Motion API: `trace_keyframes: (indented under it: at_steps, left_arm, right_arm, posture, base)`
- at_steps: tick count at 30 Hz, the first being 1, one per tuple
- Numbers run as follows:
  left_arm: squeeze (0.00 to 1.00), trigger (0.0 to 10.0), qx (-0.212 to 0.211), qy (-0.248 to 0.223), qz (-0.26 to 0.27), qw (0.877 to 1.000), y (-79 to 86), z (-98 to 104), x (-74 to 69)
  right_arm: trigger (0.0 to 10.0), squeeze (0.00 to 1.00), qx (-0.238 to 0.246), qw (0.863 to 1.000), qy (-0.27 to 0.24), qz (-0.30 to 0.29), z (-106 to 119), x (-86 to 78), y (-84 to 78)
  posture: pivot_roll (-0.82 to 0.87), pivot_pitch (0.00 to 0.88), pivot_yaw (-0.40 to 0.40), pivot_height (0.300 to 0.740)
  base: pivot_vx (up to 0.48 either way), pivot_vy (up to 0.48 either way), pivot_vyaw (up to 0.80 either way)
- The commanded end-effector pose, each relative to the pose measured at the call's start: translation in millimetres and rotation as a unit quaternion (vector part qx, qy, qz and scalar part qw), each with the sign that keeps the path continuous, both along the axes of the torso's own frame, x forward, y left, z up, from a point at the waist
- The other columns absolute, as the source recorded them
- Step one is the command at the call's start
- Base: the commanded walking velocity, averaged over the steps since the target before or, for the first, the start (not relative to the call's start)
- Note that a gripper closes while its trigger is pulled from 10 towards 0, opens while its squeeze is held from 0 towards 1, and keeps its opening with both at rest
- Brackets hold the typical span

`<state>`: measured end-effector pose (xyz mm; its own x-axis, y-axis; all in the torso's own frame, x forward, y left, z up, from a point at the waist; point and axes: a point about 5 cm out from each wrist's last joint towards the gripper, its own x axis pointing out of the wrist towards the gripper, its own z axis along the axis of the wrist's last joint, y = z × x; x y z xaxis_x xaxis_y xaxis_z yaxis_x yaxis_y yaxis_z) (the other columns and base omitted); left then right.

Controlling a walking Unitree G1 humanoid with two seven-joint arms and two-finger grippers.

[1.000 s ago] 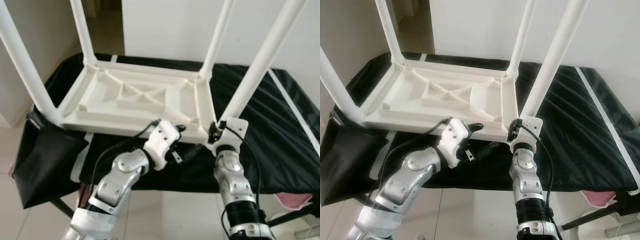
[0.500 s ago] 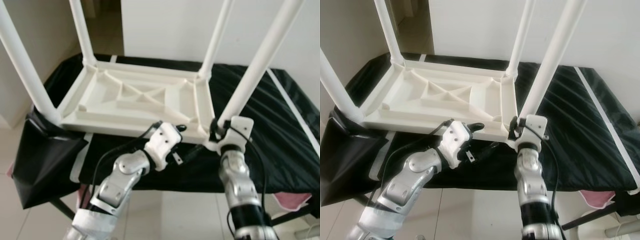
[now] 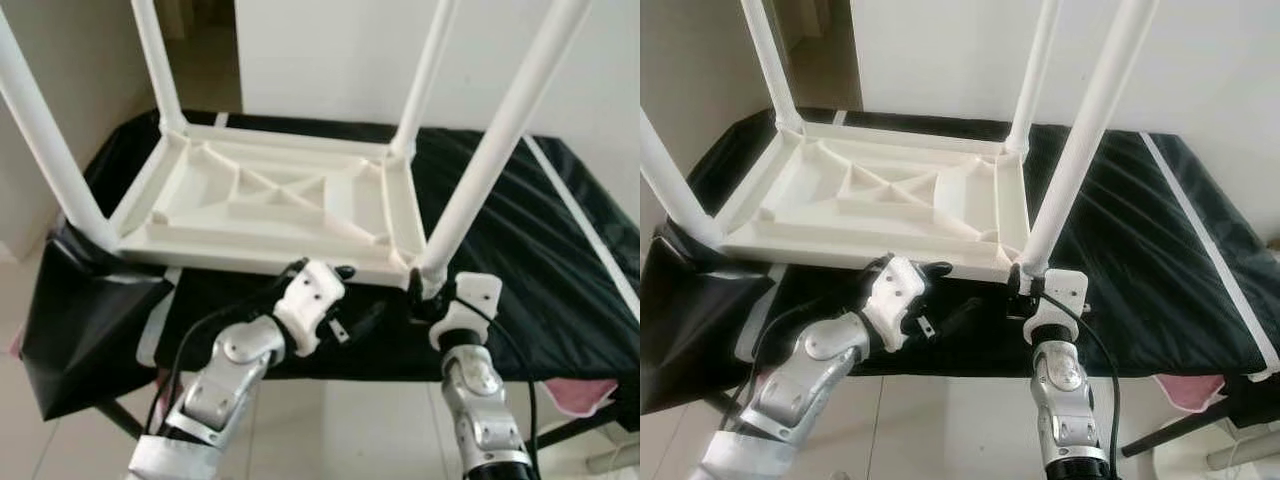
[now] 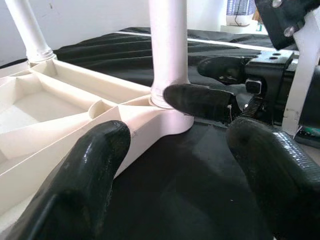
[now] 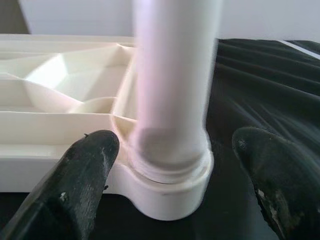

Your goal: Building children table

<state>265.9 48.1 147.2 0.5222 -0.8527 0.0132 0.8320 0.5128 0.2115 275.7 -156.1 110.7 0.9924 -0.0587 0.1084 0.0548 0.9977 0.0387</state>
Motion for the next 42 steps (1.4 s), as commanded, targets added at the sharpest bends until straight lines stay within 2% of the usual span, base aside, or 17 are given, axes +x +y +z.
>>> trace_keyframes:
  at_steps: [1,5,8,12,13,14,16,17,23,26,30,37,38,39,40,42]
  left_arm:
    - [0.0,10.0,0.015,-0.004,-0.023,1.0,2.2,-3,-5.3]
    - [0.0,10.0,0.021,-0.01,-0.014,1.0,6.6,-2,-2.7]
    - [0.0,10.0,0.004,-0.01,0.005,1.0,17.9,5,4.0]
    - [0.0,10.0,-0.007,-0.003,0.004,1.0,22.4,9,3.2]
    - [0.0,10.0,-0.003,0.001,0.001,1.0,28.1,8,1.4]
    - [0.0,10.0,-0.003,0.001,0.001,1.0,28.1,8,1.4]
    - [0.0,10.0,0.009,0.009,0.003,1.0,38.5,6,0.7]
    - [0.0,10.0,0.014,0.013,0.008,1.0,44.2,5,1.6]
    - [0.0,10.0,0.019,0.013,0.023,0.999,54.2,6,4.3]
    - [0.0,10.0,0.022,0.002,0.06,0.998,64.8,7,9.8]
    - [0.0,10.0,0.042,0.0,0.06,0.997,72.2,2,3.2]
    - [0.0,10.0,0.056,-0.003,0.067,0.996,79.6,3,1.0]
    - [0.0,10.0,0.054,0.0,0.066,0.996,82.0,5,-0.2]
    - [0.0,10.0,0.054,0.0,0.066,0.996,82.0,5,-0.2]
    - [0.0,10.0,0.06,0.005,0.068,0.996,88.9,6,-3.8]
    - [0.0,10.0,0.063,0.006,0.068,0.996,90.9,6,-4.9]
  right_arm:
    - [10.0,0.0,-0.005,0.999,0.017,0.033,-8,-8.8,4.8]
    - [10.0,0.0,-0.004,0.999,0.023,0.047,-12,-16.3,6.1]
    - [10.0,0.0,-0.005,0.996,0.029,0.086,-18,-30.1,9.9]
    - [10.0,0.0,0.002,0.994,0.029,0.105,-18,-33.0,12.2]
    - [10.0,0.0,0.005,0.991,0.027,0.134,-17,-33.9,17.8]
    - [10.0,0.0,0.005,0.991,0.027,0.134,-17,-33.9,17.8]
    - [10.0,0.0,-0.004,0.981,0.025,0.191,-15,-35.1,28.5]
    - [10.0,0.0,-0.005,0.977,0.025,0.211,-14,-33.7,32.2]
    - [10.0,0.0,-0.009,0.973,0.021,0.229,-9,-27.8,34.8]
    - [10.0,0.0,0.008,0.972,0.009,0.234,1,-18.6,36.5]
    - [10.0,0.0,0.02,0.972,-0.002,0.235,8,-11.6,38.2]
    - [10.0,0.0,0.023,0.977,-0.013,0.213,15,-1.1,27.7]
    - [10.0,0.0,0.019,0.979,-0.017,0.2,17,3.0,21.1]
    - [10.0,0.0,0.019,0.979,-0.017,0.2,17,3.0,21.1]
    - [10.0,0.0,0.013,0.986,-0.025,0.167,22,10.9,3.8]
    - [10.0,0.0,0.011,0.987,-0.027,0.157,23,12.8,-1.4]
  posture:
    - [0.0,0.0,-0.05,0.74]
    - [0.0,0.0,-0.05,0.74]
    - [0.0,0.0,-0.049,0.74]
    - [0.0,0.0,-0.051,0.74]
    - [0.0,0.0,-0.05,0.74]
    - [0.0,0.0,-0.05,0.74]
    - [0.01,0.0,-0.051,0.74]
    - [0.01,0.0,-0.053,0.74]
    - [0.02,0.001,-0.063,0.74]
    - [0.03,0.004,-0.071,0.74]
    - [0.03,0.012,-0.077,0.74]
    - [0.05,0.021,-0.085,0.74]
    - [0.05,0.023,-0.086,0.74]
    - [0.05,0.023,-0.086,0.74]
    - [0.06,0.031,-0.084,0.74]
    - [0.06,0.031,-0.084,0.74]
  base:
    - [0.0,0.0,0.0]
    - [0.0,0.0,0.0]
    - [0.0,0.0,0.0]
    - [0.0,0.0,0.0]
    - [0.0,0.0,0.0]
    - [0.0,0.0,0.0]
    - [0.0,0.0,0.0]
    - [0.0,0.0,0.0]
    - [0.0,0.0,0.0]
    - [0.0,0.0,0.0]
    - [0.0,0.0,0.0]
    - [0.0,0.0,0.0]
    - [0.0,0.0,0.0]
    - [0.0,0.0,0.0]
    - [0.0,0.0,0.0]
    - [0.0,0.0,0.0]
